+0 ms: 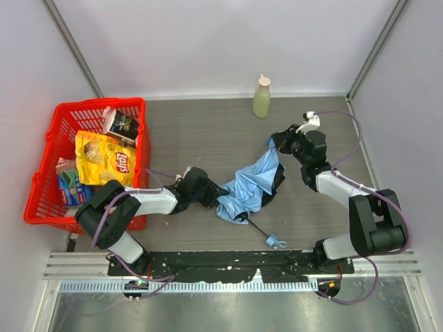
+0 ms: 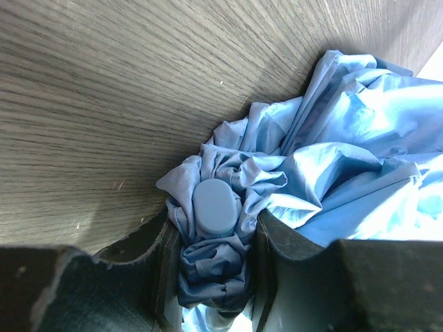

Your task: Put away the umbrella

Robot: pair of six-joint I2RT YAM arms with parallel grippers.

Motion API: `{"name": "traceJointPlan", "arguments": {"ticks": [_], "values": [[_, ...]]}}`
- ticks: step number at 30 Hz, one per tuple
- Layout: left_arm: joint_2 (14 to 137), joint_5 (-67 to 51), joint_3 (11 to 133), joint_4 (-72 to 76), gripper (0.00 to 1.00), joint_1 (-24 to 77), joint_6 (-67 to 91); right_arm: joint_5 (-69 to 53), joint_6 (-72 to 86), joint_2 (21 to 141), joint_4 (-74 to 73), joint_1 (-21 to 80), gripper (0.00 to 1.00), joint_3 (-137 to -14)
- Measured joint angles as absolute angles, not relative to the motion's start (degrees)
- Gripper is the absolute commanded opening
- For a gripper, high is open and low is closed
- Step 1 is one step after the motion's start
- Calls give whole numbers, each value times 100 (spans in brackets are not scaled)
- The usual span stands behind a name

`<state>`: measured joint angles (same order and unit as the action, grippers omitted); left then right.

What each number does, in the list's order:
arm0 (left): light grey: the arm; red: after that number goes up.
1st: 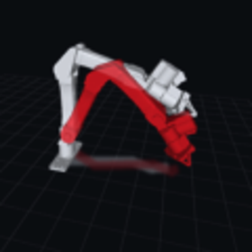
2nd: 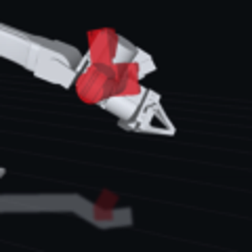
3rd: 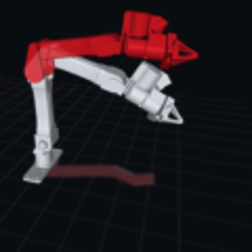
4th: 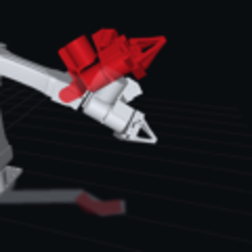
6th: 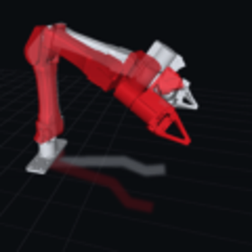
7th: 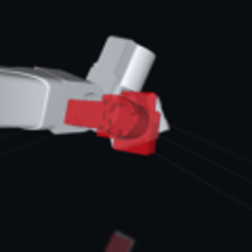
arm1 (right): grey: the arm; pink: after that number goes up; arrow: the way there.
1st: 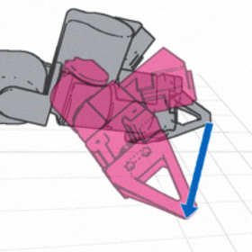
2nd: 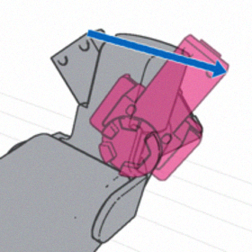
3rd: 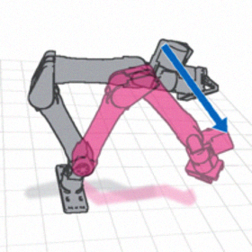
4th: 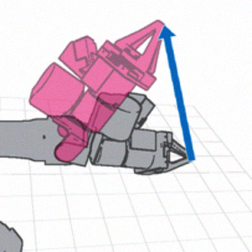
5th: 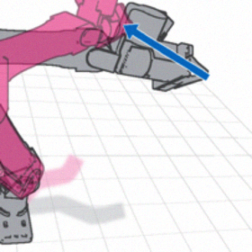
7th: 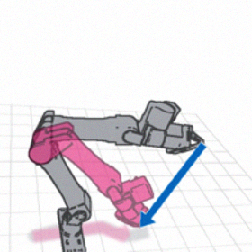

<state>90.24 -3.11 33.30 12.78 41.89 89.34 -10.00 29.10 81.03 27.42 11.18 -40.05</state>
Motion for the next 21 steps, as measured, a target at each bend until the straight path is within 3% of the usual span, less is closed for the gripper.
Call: {"name": "traceJointPlan", "arguments": {"ticks": [5, 10, 15, 21], "values": [[9024, -320, 3330, 1278, 0, 4189, 8934, -974, 2777, 8230, 3798, 1107, 9, -3660], [9024, -333, 3330, 1271, 0, 4189, 8934, -499, 2836, 8460, 3730, 1055, 7, -3518], [9024, -342, 3330, 1269, 0, 4187, 8932, 532, 2735, 8068, 1968, 1076, 4, -3846], [9024, -362, 3330, 1275, 0, 4187, 8938, 2349, 2823, 7889, -1262, 1772, 2, -5570]]}}
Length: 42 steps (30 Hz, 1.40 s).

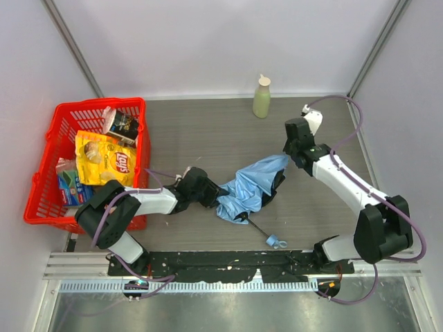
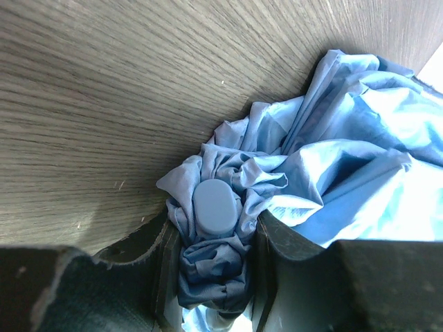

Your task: Put away the umbrella

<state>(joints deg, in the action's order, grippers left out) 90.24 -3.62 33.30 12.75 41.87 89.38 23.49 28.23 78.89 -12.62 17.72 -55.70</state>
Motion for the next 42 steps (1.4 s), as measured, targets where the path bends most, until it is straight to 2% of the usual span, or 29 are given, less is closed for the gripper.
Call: {"name": "traceJointPlan", "arguments": {"ticks": [6, 8, 12, 14, 21, 24, 30, 32, 34, 39, 42], "values": [[9050, -410, 3385, 1188, 0, 4182, 8932, 4075, 3188, 8305, -3634, 2628, 5, -6215], [9059, -419, 3395, 1179, 0, 4180, 8925, 4560, 3173, 8705, -4108, 2703, 5, -6390], [9063, -429, 3395, 1181, 0, 4180, 8919, 5140, 2840, 9891, -4482, 2639, 12, -7135], [9063, -434, 3395, 1181, 0, 4176, 8917, 5081, 2574, 10525, -4449, 2578, 16, -7636], [9054, -427, 3398, 1162, 0, 4178, 8906, 4143, 1625, 12433, -4056, 2202, 43, -9461], [9052, -412, 3409, 1140, 0, 4198, 8903, 3555, 1304, 12857, -3962, 2010, 49, -10132], [9059, -412, 3415, 1135, 0, 4204, 8908, 1850, 1048, 12884, -3774, 1470, 51, -10886], [9059, -412, 3415, 1140, 0, 4204, 8908, 1527, 1153, 12676, -3669, 1253, 60, -10761], [9061, -414, 3415, 1144, 0, 4206, 8908, 1216, 1387, 12151, -3463, 1007, 78, -10138], [9074, -438, 3415, 1170, 0, 4224, 8901, -364, 2126, 10134, -2486, -36, 80, -7706], [9091, -473, 3413, 1210, 0, 4226, 8899, -1378, 2471, 9437, -1684, -786, 78, -6657]]}}
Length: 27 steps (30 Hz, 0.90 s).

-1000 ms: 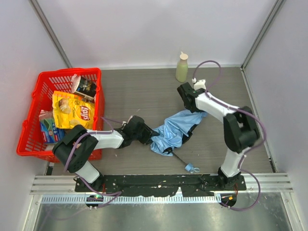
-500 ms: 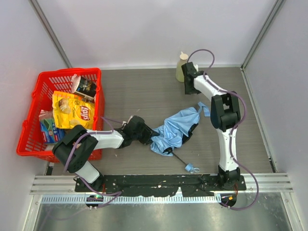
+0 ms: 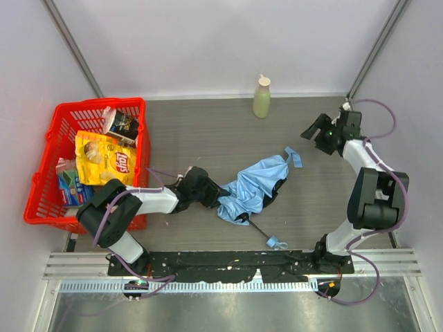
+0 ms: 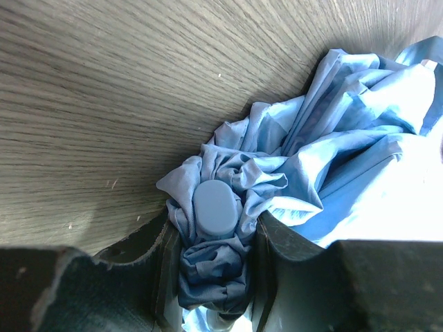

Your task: Put away the umbrella

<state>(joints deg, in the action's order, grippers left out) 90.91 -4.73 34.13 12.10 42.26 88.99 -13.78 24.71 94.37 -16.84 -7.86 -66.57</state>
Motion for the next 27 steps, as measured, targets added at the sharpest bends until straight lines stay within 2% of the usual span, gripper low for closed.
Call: {"name": "traceJointPlan", "arguments": {"ticks": [4, 8, 12, 14, 15, 16, 18, 21, 23, 24, 26, 27], "values": [[9120, -545, 3393, 1302, 0, 4228, 8899, -2696, 3131, 9332, 117, -1087, 78, -5107], [9122, -558, 3365, 1354, 0, 4226, 8899, -3898, 4383, 9725, 2379, -1050, 78, -3669], [9111, -558, 3363, 1347, 0, 4230, 8890, -4519, 5835, 10567, 4893, -1074, 77, -3264], [9109, -558, 3363, 1345, 0, 4233, 8884, -4700, 6742, 11133, 5955, -1074, 72, -3288], [9105, -558, 3361, 1339, 0, 4233, 8882, -4744, 6980, 11332, 6217, -1072, 68, -3299], [9100, -558, 3363, 1337, 0, 4237, 8875, -4786, 7236, 11557, 6438, -1066, 58, -3319], [9096, -556, 3363, 1328, 0, 4237, 8862, -4860, 7546, 11786, 6816, -1039, 47, -3345], [9087, -556, 3363, 1321, 0, 4237, 8849, -4869, 7924, 11797, 7061, -993, 43, -3422], [9087, -556, 3363, 1319, 0, 4237, 8847, -4845, 8040, 11697, 7129, -980, 33, -3446], [9087, -556, 3363, 1319, 0, 4237, 8847, -4840, 8040, 11620, 7142, -978, 22, -3446], [9087, -558, 3363, 1319, 0, 4237, 8847, -4816, 7985, 11321, 7153, -974, 9, -3463], [9087, -556, 3363, 1319, 0, 4237, 8844, -4803, 7911, 11120, 7126, -969, 7, -3498]]}}
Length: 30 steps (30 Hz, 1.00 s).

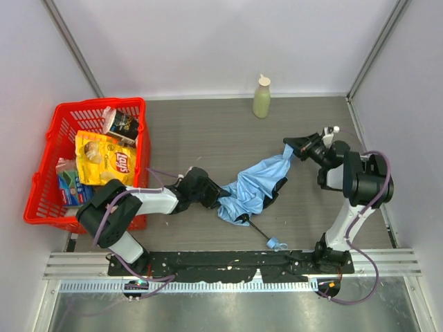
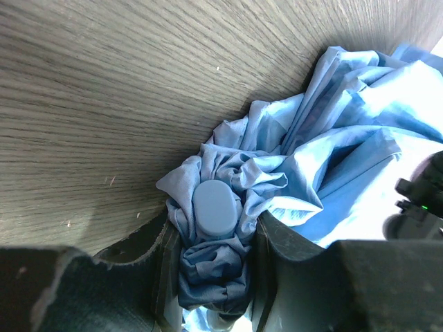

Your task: Put away the umbrella

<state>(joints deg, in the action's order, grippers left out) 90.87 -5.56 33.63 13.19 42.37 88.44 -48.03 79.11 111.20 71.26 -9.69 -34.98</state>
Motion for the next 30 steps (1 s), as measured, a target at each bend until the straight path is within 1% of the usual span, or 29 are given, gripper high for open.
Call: {"name": "traceJointPlan", "arguments": {"ticks": [1, 3, 5, 7, 8, 9, 12, 13, 15, 17, 21, 24, 25, 30], "values": [[9087, -558, 3363, 1319, 0, 4237, 8842, -4762, 7730, 10895, 7013, -969, 1, -3555], [9087, -556, 3363, 1317, 0, 4237, 8836, -4584, 7146, 10304, 6254, -937, 1, -3741], [9087, -556, 3363, 1334, 0, 4237, 8838, -4115, 6259, 9588, 4838, -834, 1, -4029], [9087, -556, 3369, 1385, 0, 4239, 8849, -3489, 5428, 8993, 3514, -613, 5, -4364], [9089, -554, 3376, 1415, 0, 4239, 8849, -3041, 5039, 8715, 2886, -440, 10, -4536], [9089, -554, 3385, 1420, 0, 4239, 8844, -2617, 4678, 8475, 2338, -263, 11, -4713], [9111, -561, 3385, 1396, 0, 4239, 8829, -1798, 4040, 8162, 1525, 58, 11, -5039], [9124, -565, 3385, 1391, 0, 4239, 8829, -1566, 3887, 8149, 1402, 67, 10, -5103], [9124, -567, 3385, 1391, 0, 4239, 8829, -1151, 3660, 8160, 1313, 97, 2, -5081], [9124, -567, 3385, 1393, 0, 4239, 8827, -910, 3500, 8215, 1326, 104, 1, -4978], [9124, -567, 3382, 1393, 0, 4239, 8820, -827, 3155, 8823, 1540, 108, 2, -5015], [9126, -569, 3382, 1393, 0, 4239, 8820, -965, 2921, 9454, 1684, 62, 6, -5203], [9126, -569, 3382, 1391, 0, 4239, 8820, -1035, 2853, 9695, 1682, 36, 10, -5363], [9126, -572, 3382, 1385, 0, 4237, 8825, -1066, 2392, 10436, 1721, -176, 11, -5841]]}}
